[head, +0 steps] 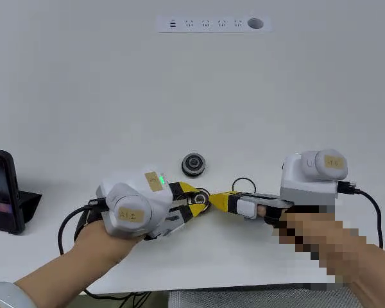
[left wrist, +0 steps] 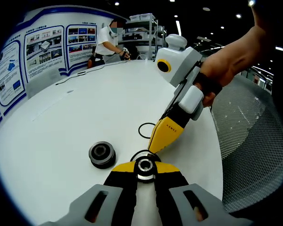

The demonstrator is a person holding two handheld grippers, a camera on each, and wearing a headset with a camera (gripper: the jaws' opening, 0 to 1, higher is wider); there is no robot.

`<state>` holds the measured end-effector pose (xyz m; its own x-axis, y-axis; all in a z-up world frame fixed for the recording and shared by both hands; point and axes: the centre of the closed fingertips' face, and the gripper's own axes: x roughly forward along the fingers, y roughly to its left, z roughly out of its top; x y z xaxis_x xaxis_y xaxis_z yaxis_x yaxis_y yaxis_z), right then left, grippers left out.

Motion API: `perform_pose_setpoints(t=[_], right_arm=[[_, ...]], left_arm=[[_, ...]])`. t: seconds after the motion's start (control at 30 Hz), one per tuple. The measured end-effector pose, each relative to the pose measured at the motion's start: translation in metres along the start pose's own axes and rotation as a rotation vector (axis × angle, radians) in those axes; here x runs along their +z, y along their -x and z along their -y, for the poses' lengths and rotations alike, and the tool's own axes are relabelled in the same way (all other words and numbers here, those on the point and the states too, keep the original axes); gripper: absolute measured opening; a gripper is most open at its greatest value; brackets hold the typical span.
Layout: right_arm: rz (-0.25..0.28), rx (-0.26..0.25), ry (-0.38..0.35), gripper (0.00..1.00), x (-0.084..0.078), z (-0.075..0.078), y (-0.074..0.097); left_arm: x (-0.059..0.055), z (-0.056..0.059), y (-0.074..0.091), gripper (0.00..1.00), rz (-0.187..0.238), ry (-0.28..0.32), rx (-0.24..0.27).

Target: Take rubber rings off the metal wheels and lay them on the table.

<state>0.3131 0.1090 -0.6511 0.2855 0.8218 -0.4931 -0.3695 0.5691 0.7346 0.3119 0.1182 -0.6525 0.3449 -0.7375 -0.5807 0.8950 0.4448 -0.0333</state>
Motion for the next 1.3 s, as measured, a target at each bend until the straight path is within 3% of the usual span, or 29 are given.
perform_pose_setpoints(t=[0.23,1.0,1.3], right_arm=[[-0.001,-0.001,0.001,0.02,-0.001,0.000,0.000],[0.013,0.052,-0.009,0.02,0.001,-0.020,0.003],[0.062,0.057,-0.034,0.02,0.009,-0.021,0.017]], left_arm=[[0.013,-0.003,0.010,0.18,0.069,-0.018,0.012],[-0.004,-0.005,0.017,0.35,0.044,0.013,0.025],[-0.008,-0.008,0.021,0.44,0.048,0.035,0.043]])
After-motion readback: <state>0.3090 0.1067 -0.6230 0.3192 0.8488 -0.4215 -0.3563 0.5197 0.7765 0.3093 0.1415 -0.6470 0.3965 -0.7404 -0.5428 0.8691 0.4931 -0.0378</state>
